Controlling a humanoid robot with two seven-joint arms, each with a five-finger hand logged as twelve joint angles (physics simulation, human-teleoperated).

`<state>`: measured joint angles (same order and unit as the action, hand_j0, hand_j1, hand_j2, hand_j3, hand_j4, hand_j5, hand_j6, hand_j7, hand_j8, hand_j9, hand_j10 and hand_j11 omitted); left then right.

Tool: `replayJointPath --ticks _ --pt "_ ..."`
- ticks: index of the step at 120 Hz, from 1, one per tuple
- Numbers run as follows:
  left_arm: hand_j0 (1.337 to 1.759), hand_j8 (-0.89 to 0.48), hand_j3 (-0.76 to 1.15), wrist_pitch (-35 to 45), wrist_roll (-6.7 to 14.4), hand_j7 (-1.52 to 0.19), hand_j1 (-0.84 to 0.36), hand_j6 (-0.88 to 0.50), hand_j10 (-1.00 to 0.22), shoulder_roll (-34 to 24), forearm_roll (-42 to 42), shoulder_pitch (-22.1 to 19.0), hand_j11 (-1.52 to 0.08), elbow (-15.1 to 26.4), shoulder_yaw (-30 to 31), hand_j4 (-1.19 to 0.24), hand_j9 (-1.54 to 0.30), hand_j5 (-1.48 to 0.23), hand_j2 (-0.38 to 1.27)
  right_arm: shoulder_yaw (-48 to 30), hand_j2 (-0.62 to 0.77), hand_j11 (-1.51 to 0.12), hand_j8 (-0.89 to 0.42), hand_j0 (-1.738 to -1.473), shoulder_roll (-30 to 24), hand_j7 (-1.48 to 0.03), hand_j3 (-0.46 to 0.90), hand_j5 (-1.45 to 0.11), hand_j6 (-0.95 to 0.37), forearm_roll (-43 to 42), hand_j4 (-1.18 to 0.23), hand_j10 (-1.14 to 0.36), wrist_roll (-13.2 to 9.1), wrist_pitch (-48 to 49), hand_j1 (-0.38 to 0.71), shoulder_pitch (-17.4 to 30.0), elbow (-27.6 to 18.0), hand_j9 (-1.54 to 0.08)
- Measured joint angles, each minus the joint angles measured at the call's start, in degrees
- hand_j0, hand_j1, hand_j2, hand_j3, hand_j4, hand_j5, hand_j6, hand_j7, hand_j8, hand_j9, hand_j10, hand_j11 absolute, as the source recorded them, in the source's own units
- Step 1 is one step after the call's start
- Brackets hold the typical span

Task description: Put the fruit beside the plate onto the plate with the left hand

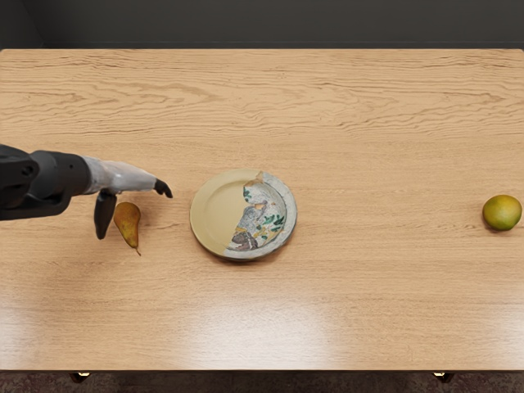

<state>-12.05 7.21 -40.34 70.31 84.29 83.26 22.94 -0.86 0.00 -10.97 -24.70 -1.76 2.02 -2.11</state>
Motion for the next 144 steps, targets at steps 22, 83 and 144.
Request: replayJointPath --ticks 22,83,144 --pt "1.658 -0.20 0.00 1.62 -0.01 -0.26 0.11 -0.20 -0.20 -0.08 0.05 -1.01 -0.26 0.50 0.11 -0.20 -0.26 -0.26 0.04 -0.01 0.00 0.00 0.00 -1.658 0.00 0.00 0.00 0.00 0.00 0.00 0.00 0.00 0.00 0.00 -0.35 0.00 0.00 0.00" --pt "1.658 -0.23 0.00 8.92 -0.16 -0.29 0.08 -0.23 -0.23 -0.79 0.94 -2.46 -0.29 0.60 1.94 -0.23 -0.29 -0.29 0.05 0.00 0.00 0.00 0.00 -1.658 0.00 0.00 0.00 0.00 0.00 0.00 0.00 0.00 0.00 0.00 -0.35 0.00 0.00 0.00" --pt "1.658 -0.28 0.00 12.81 -0.18 -0.36 0.02 -0.28 -0.28 -1.26 2.45 -4.31 -0.36 0.59 2.59 -0.28 -0.36 -0.36 0.06 0.01 0.00 0.00 0.00 -1.658 0.00 0.00 0.00 0.00 0.00 0.00 0.00 0.00 0.00 0.00 -0.35 0.00 0.00 0.00"
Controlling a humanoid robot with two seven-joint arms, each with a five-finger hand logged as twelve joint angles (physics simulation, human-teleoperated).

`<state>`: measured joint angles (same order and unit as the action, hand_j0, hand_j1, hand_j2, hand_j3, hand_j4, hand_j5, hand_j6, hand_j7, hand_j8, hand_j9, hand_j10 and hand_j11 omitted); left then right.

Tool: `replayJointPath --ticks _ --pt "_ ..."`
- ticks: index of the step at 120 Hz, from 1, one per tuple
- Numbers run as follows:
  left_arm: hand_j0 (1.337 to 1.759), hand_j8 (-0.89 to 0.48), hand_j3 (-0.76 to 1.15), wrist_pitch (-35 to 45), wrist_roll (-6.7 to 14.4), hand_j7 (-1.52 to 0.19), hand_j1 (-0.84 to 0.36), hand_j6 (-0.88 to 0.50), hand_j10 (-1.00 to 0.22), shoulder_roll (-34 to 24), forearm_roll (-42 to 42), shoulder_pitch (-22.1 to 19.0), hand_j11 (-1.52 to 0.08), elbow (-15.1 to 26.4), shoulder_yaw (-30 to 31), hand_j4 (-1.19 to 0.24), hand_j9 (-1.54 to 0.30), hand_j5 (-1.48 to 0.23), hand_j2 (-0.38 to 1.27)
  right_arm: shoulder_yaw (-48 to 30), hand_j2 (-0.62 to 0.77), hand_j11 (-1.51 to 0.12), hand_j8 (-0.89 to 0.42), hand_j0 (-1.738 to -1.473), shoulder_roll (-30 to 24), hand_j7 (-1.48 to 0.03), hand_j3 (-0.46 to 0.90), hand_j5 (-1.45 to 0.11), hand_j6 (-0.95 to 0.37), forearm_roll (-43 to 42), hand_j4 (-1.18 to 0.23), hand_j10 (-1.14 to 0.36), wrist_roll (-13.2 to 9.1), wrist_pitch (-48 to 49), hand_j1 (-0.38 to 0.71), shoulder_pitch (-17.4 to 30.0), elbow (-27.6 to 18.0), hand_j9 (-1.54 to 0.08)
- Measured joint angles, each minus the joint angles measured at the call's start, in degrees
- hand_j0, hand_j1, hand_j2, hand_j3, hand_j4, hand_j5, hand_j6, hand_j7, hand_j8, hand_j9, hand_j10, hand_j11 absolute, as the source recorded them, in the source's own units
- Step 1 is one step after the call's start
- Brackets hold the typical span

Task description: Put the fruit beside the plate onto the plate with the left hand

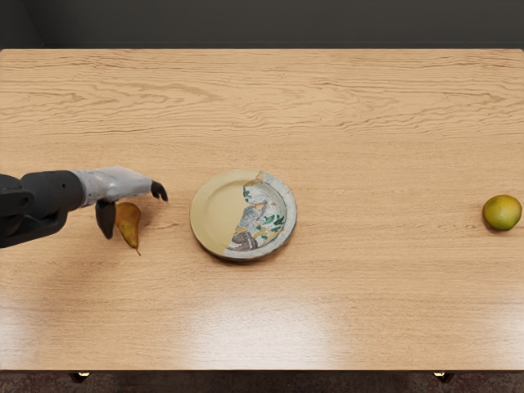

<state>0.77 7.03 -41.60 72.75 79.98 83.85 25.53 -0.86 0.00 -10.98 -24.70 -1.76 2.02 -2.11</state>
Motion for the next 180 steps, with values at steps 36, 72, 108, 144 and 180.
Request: replayJointPath --ticks 36,72,108,144,180 --pt "1.658 -0.30 0.00 2.96 0.00 -0.39 -0.01 -0.30 -0.30 -0.06 1.10 -0.18 -0.39 0.05 0.64 -0.30 -0.39 -0.39 0.06 0.00 0.00 0.00 0.00 -1.658 0.00 0.00 0.00 0.00 0.00 0.00 0.00 0.00 0.00 0.00 -0.35 0.00 0.00 0.00" --pt "1.658 -0.31 0.00 7.43 -0.03 -0.40 -0.02 -0.31 -0.31 -0.06 1.74 -0.92 -0.40 0.08 2.50 -0.31 -0.40 -0.40 0.06 0.00 0.00 0.00 0.00 -1.658 0.00 0.00 0.00 0.00 0.00 0.00 0.00 0.00 0.00 0.00 -0.35 0.00 0.00 0.00" --pt "1.658 -0.34 0.00 8.59 -0.08 -0.44 -0.06 -0.34 -0.34 -0.96 1.83 -1.23 -0.44 0.63 3.17 -0.34 -0.44 -0.44 0.07 0.00 0.00 0.00 0.00 -1.658 0.00 0.00 0.00 0.00 0.00 0.00 0.00 0.00 0.00 0.00 -0.35 0.00 0.00 0.00" --pt "1.658 -0.38 0.00 9.46 -0.16 -0.49 -0.10 -0.38 -0.38 -1.29 2.82 -1.32 -0.49 2.00 3.81 -0.38 -0.49 -0.49 0.08 0.01 0.00 0.00 0.00 -1.658 0.00 0.00 0.00 0.00 0.00 0.00 0.00 0.00 0.00 0.00 -0.35 0.00 0.00 0.00" --pt "1.658 -0.40 0.00 11.22 -0.17 -0.51 -0.12 -0.40 -0.40 -1.30 4.11 -1.48 -0.51 2.60 4.46 -0.40 -0.51 -0.51 0.08 0.01 0.00 0.00 0.00 -1.658 0.00 0.00 0.00 0.00 0.00 0.00 0.00 0.00 0.00 0.00 -0.35 0.00 0.00 0.00"
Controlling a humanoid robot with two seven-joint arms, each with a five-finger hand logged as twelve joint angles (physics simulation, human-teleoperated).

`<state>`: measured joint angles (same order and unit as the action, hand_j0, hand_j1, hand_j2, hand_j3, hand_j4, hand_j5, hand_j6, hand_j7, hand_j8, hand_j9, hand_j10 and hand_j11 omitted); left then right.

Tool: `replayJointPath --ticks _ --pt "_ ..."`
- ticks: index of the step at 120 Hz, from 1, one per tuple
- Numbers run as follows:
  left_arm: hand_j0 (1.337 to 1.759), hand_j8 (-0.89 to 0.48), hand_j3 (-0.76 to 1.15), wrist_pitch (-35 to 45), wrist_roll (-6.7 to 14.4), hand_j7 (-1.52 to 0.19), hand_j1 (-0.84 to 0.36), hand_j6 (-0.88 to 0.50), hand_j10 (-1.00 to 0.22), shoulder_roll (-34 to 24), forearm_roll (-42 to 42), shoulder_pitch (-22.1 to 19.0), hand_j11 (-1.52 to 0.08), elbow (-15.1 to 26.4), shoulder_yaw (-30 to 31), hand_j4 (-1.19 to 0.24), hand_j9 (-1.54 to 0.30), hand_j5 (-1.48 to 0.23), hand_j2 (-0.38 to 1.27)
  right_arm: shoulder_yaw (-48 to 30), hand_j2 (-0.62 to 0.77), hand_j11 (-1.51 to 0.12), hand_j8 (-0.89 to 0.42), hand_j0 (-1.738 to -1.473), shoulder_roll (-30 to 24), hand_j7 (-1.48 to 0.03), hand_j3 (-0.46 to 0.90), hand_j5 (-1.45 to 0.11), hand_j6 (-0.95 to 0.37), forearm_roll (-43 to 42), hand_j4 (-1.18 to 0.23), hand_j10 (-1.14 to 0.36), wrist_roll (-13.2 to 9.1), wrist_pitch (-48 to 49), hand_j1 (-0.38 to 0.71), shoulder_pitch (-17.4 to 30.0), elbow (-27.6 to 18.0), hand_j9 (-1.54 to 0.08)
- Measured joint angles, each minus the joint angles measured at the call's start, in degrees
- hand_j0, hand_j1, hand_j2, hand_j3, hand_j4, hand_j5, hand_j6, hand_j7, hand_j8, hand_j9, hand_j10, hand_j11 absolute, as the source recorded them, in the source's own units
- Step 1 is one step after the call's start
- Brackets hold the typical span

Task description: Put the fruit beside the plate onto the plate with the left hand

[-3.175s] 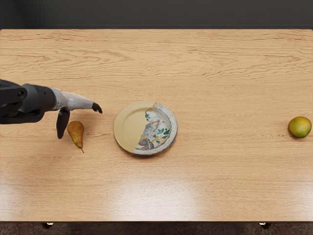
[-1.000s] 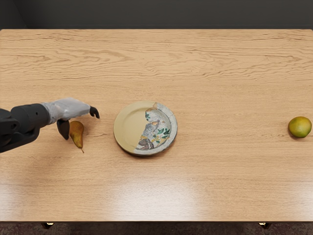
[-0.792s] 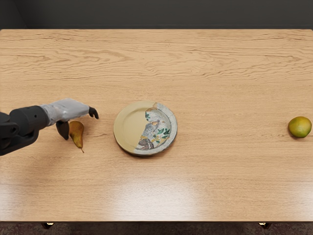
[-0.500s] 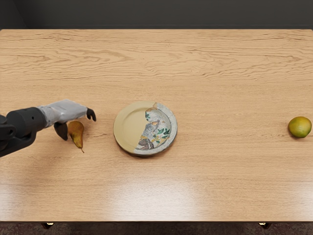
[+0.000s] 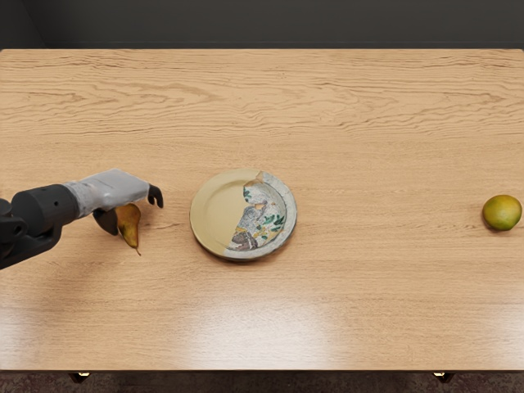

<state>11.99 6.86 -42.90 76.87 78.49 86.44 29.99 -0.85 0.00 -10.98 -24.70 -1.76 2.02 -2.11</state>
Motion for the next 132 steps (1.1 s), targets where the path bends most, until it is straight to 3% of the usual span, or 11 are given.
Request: replayJointPath --ticks 94,132 --pt "1.656 -0.48 0.00 1.31 0.08 -0.65 -0.24 -0.48 -0.49 -0.08 0.15 -0.80 -0.64 -0.02 0.67 -0.48 -0.65 -0.65 0.12 0.01 0.00 0.00 0.00 -1.658 0.00 0.00 0.00 0.00 0.00 0.00 0.00 0.00 0.00 0.00 -0.35 0.00 0.00 0.00" --pt "1.655 -0.44 0.00 1.36 0.04 -0.71 -0.26 -0.53 -0.53 -0.08 0.05 -0.89 -0.71 -0.03 0.67 -0.53 -0.71 -0.71 0.14 0.00 0.00 0.00 0.00 -1.658 0.00 0.00 0.00 0.00 0.00 0.01 0.00 0.00 0.00 0.00 -0.35 0.00 0.00 0.00"
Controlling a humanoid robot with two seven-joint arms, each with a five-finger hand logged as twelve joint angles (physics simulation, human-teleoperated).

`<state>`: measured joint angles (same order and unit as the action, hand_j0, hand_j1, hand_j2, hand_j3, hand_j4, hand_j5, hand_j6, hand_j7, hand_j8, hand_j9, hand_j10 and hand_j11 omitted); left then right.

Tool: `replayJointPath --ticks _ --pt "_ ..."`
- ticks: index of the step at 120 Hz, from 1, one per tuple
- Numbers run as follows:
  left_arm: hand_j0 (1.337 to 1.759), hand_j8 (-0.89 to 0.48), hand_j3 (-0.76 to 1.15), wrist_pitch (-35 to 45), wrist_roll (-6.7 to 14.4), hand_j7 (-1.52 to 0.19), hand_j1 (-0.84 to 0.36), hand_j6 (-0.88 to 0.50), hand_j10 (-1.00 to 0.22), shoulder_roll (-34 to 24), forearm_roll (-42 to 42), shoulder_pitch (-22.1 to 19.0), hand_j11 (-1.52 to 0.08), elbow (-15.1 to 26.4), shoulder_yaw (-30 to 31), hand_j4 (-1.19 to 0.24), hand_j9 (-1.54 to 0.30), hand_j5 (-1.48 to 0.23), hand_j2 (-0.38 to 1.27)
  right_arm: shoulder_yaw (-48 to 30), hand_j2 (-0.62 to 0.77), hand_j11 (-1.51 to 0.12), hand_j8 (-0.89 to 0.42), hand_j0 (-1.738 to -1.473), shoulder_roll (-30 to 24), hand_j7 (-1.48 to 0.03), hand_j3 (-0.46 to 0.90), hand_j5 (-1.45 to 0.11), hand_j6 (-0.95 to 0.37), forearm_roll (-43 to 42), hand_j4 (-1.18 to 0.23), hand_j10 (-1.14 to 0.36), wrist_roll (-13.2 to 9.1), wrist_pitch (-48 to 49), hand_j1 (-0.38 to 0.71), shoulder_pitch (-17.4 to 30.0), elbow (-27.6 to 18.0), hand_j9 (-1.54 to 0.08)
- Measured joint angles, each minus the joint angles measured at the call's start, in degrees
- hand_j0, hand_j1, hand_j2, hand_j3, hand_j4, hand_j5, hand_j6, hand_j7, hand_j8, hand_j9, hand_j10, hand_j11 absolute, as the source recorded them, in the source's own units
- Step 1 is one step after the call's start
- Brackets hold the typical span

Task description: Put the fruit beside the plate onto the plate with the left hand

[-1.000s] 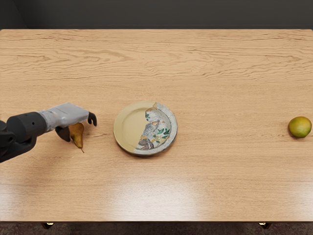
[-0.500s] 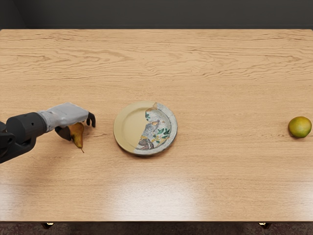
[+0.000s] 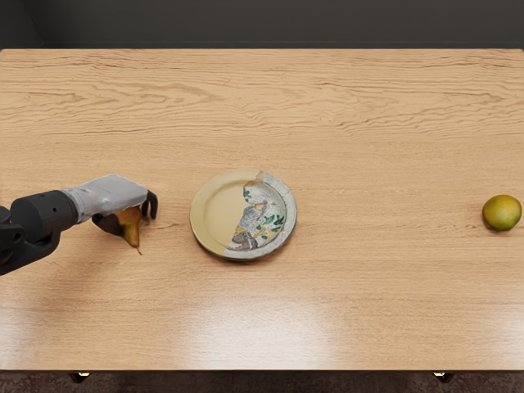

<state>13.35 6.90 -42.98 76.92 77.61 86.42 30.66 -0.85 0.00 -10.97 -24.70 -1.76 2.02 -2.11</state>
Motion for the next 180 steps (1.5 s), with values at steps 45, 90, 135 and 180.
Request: replayJointPath --ticks 45,90,135,180 --pt "1.653 -0.41 0.00 -0.02 0.06 -0.83 -0.27 -0.50 -0.62 0.00 -0.29 -0.26 -0.85 -0.07 -0.09 -0.64 -0.85 -0.81 0.21 0.03 0.00 0.00 0.00 -1.658 0.00 0.00 0.00 0.00 0.00 -0.01 0.00 0.00 0.00 0.00 -0.35 0.00 0.00 0.00" --pt "1.650 -0.44 0.10 0.05 0.21 -0.91 -0.24 -0.51 -0.68 0.04 -0.66 -0.60 -0.94 -0.33 -0.15 -0.70 -0.93 -0.88 0.14 -0.02 0.00 0.00 0.00 -1.658 0.00 0.00 0.00 0.00 0.00 -0.01 0.00 0.00 0.00 0.00 -0.35 0.00 0.00 0.00" --pt "1.653 -0.45 0.09 0.10 0.11 -0.91 -0.27 -0.51 -0.70 0.00 -1.70 -0.36 -0.94 -0.39 -0.63 -0.70 -0.92 -0.90 0.23 -0.01 0.00 0.00 0.00 -1.658 0.00 0.00 0.00 0.00 0.00 0.00 0.00 0.00 0.00 0.00 -0.35 0.00 0.00 0.00" --pt "1.656 -0.50 0.01 -0.08 -0.78 -0.89 -0.31 -0.54 -0.69 -1.12 -4.44 0.00 -0.92 -0.03 -6.89 -0.69 -0.91 -0.90 0.39 0.00 0.00 0.00 0.00 -1.658 0.00 0.00 0.00 0.00 0.00 -0.01 0.00 0.00 0.00 0.00 -0.35 0.00 0.00 0.00"
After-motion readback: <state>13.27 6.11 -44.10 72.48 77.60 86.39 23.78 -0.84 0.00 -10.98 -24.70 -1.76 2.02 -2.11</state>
